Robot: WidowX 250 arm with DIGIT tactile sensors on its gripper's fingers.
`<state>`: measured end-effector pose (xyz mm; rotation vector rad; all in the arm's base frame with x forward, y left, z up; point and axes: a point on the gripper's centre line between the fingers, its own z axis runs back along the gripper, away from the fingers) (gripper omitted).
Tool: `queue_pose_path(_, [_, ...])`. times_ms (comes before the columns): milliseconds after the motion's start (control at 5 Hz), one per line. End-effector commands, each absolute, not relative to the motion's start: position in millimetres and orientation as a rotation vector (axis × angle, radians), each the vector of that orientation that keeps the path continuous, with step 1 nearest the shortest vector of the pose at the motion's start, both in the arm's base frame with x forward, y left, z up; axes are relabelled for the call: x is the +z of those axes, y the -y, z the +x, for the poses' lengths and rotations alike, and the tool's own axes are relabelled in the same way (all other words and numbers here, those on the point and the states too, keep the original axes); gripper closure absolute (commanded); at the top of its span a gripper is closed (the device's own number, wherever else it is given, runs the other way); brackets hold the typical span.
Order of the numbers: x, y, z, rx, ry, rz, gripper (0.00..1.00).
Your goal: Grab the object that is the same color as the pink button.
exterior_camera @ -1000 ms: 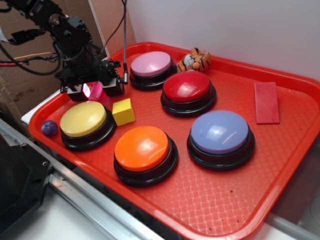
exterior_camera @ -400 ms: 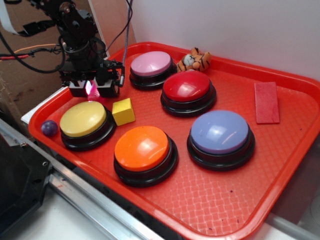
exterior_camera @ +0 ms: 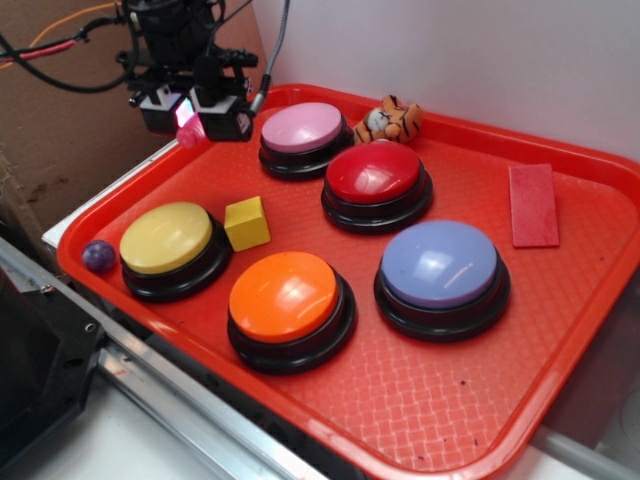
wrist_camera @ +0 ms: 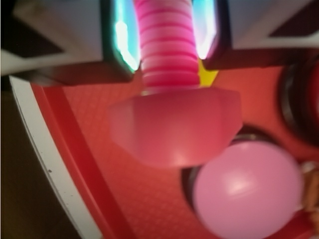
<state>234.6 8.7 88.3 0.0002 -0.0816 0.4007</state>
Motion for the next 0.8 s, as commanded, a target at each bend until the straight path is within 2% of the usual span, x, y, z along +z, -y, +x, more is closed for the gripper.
queue_pose_path(0, [193,51,247,0.141,0.139,-0.177,1.00])
queue_pose_path(200, [207,71,245,0.106,0.173,-0.162,1.00])
queue_pose_path(400, [196,80,246,0.122,0.138,-0.214,1.00])
queue_pose_path(600, [187,74,250,0.138,0.085,-0.132,1.00])
